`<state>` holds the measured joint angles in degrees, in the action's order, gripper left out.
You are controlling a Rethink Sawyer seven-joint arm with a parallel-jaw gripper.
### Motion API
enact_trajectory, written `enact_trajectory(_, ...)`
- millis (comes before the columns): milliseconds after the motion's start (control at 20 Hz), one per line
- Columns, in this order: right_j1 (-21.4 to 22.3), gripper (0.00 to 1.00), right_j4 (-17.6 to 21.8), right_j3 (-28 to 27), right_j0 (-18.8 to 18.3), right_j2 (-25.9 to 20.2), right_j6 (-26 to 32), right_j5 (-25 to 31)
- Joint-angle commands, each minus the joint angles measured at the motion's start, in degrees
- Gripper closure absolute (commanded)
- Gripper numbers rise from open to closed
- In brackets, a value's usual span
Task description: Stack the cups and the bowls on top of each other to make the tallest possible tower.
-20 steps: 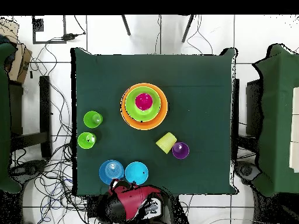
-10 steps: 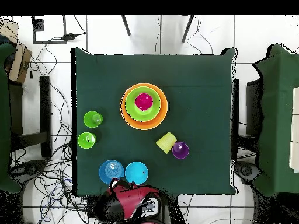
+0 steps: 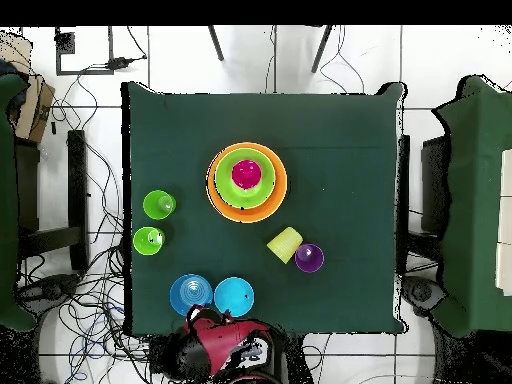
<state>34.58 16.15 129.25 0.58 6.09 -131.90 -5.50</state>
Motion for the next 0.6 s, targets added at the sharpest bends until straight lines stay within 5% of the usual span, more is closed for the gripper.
enact_trajectory(50, -1.2, 0.0, -3.8, -6.7, 0.3, -3.9, -7.5, -2.7)
enact_trajectory(600, -0.8, 0.0, -5.0, -6.0, 0.6, -4.6, -7.8, -3.0)
